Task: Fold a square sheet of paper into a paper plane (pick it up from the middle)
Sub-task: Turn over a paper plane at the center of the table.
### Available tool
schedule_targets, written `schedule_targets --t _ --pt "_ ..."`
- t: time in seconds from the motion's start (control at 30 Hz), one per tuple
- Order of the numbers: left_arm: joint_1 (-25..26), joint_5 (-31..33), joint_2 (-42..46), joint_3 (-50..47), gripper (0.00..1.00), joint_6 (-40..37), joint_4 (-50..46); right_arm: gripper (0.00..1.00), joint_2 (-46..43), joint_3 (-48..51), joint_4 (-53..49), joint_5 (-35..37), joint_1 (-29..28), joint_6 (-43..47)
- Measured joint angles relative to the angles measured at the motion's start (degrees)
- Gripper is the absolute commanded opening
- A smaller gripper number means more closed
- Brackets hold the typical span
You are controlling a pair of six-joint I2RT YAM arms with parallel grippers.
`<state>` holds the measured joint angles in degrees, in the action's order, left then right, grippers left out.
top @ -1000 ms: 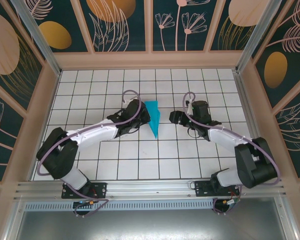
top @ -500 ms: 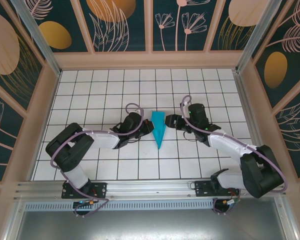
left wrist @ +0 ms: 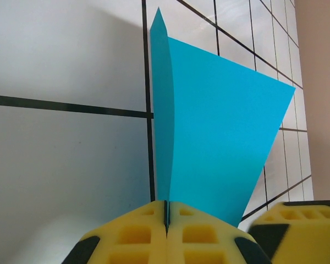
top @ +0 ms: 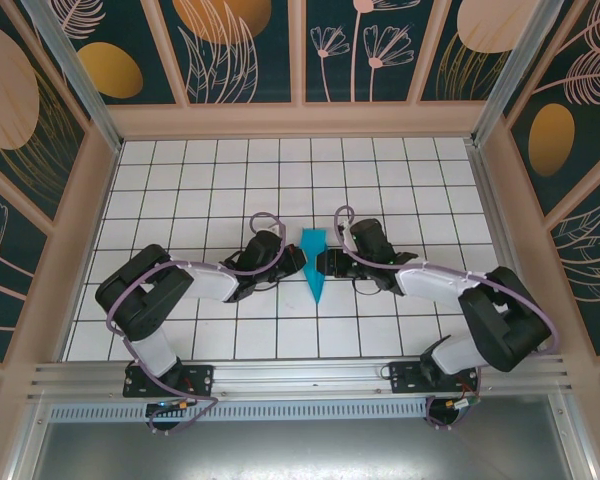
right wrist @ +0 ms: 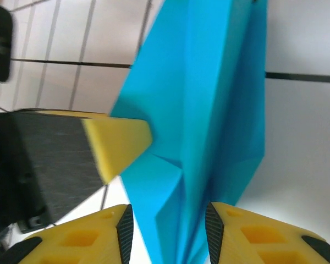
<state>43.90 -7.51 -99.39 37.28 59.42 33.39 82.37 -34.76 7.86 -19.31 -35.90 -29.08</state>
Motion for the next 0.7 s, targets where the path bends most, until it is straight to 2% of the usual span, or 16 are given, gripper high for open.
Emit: schedule_targets --t 0.23,0.3,0.4,0.7 --pt "0.0 0.07 -1.01 -0.98 0.0 0.87 0.31 0.41 3.52 -1.05 -1.25 0.15 0.0 0.26" --pt "0.0 0.07 -1.33 -1.2 0.0 0.92 0.33 0.35 4.15 -1.57 -1.25 -0.13 0.0 0.48" --pt "0.0 0.24 -1.7 -1.27 0.0 1.09 0.37 0.32 4.66 -1.86 -1.22 -0.28 -0.02 0.66" --pt "0.0 0.24 -1.86 -1.29 0.0 1.31 0.5 0.33 2.21 -1.86 -1.31 -0.92 -0.5 0.7"
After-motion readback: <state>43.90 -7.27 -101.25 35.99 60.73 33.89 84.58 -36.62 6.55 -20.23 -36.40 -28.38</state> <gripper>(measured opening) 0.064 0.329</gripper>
